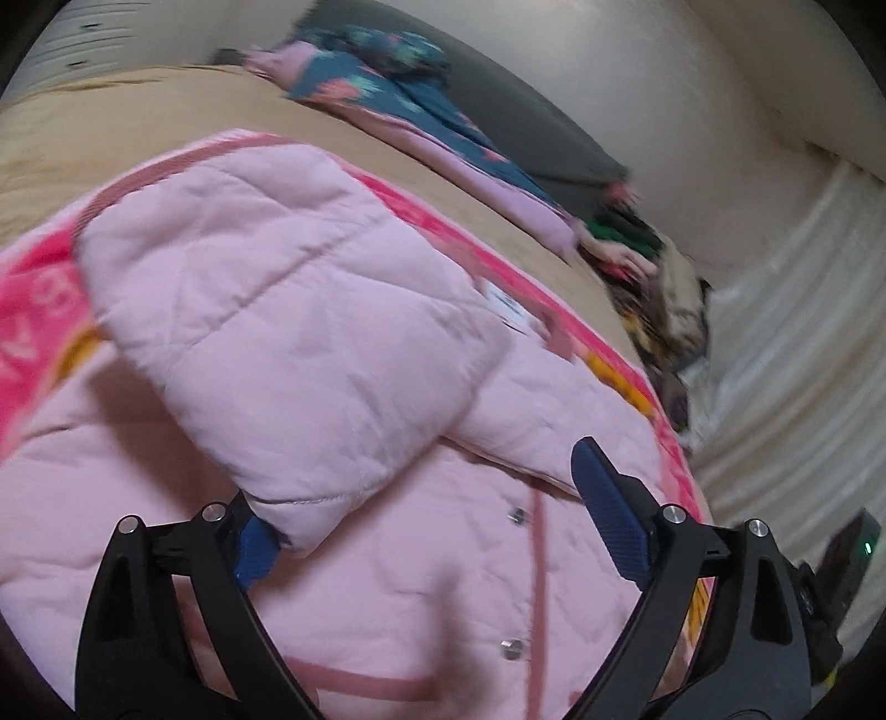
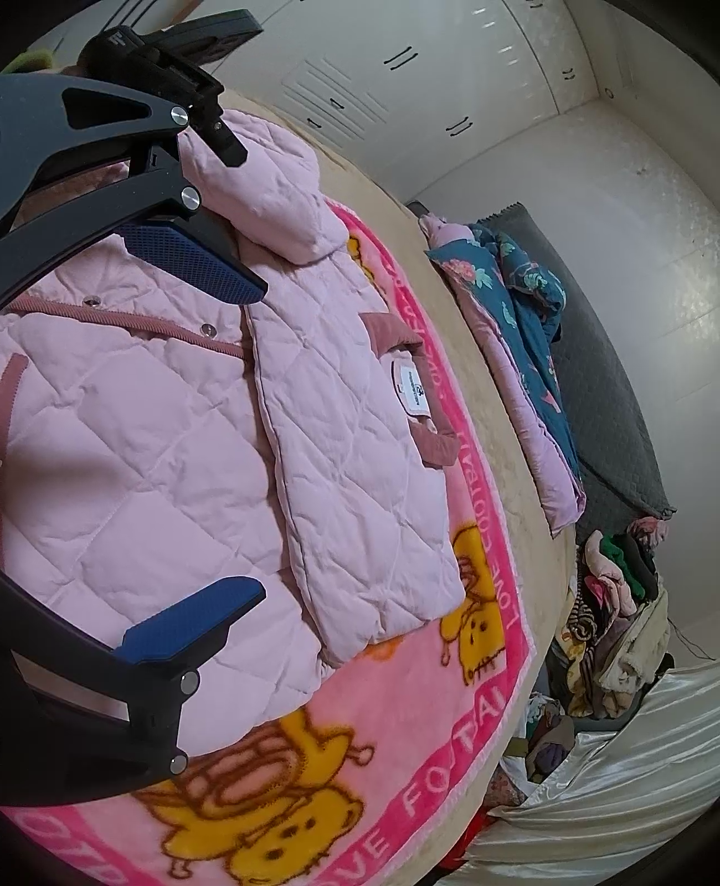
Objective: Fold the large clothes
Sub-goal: 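Lower the sleeve onto the jacket and open the left gripper, then regrasp the folded sleeve's ribbed cuff with the left gripper and straighten it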
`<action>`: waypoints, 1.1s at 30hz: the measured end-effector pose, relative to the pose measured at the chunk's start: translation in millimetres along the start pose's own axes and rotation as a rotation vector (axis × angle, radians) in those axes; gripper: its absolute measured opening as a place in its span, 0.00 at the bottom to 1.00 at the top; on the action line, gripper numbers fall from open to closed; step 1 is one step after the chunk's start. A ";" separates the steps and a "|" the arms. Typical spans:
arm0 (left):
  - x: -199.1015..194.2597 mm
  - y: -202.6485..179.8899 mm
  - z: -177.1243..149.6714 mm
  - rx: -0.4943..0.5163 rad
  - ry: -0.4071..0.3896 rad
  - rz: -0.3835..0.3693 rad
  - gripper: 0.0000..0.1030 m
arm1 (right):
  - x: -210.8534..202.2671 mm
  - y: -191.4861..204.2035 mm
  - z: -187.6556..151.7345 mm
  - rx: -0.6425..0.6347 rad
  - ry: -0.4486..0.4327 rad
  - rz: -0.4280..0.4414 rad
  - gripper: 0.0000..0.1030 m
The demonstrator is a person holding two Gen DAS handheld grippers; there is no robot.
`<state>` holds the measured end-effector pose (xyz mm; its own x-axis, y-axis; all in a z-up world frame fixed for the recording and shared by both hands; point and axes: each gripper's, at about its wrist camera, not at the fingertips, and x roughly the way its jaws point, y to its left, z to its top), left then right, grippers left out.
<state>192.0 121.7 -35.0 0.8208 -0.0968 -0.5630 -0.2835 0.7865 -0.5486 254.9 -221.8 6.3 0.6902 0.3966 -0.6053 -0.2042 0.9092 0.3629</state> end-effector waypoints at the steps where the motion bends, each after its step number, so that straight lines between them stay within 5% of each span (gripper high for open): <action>1: -2.7 6.4 1.7 -0.025 -0.010 0.021 0.83 | -0.7 1.1 0.3 -0.003 -0.001 0.002 0.95; 8: -19.1 39.1 20.6 -0.096 -0.108 0.212 0.91 | -3.0 6.5 -0.4 -0.012 -0.004 0.006 0.95; 12: -28.7 62.7 34.2 -0.141 -0.152 0.250 0.91 | -2.0 9.9 -1.0 -0.020 -0.002 0.003 0.95; 14: -27.2 73.3 40.1 -0.174 -0.147 0.205 0.90 | -1.5 11.4 -1.1 -0.023 -0.002 0.003 0.95; 15: -26.7 78.6 43.3 -0.186 -0.136 0.188 0.83 | -1.0 12.8 -1.3 -0.028 -0.002 0.003 0.95; 18: -32.9 81.1 49.9 -0.176 -0.144 0.170 0.33 | 0.4 16.5 -1.6 -0.041 0.000 0.002 0.95; 20: -35.9 73.2 53.5 -0.155 -0.146 0.121 0.24 | 0.1 17.8 -2.1 -0.044 0.000 0.004 0.95; 21: -39.4 65.5 55.1 -0.122 -0.158 0.114 0.10 | -0.2 18.3 -2.4 -0.045 0.000 0.006 0.95; 33: -46.6 -44.6 49.6 0.180 -0.168 -0.111 0.06 | -7.6 15.5 -1.5 -0.035 -0.020 0.011 0.95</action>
<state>191.1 121.4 46.4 0.9171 -0.0975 -0.3865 -0.1068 0.8741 -0.4739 245.5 -210.5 15.4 0.7018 0.4041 -0.5867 -0.2353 0.9088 0.3444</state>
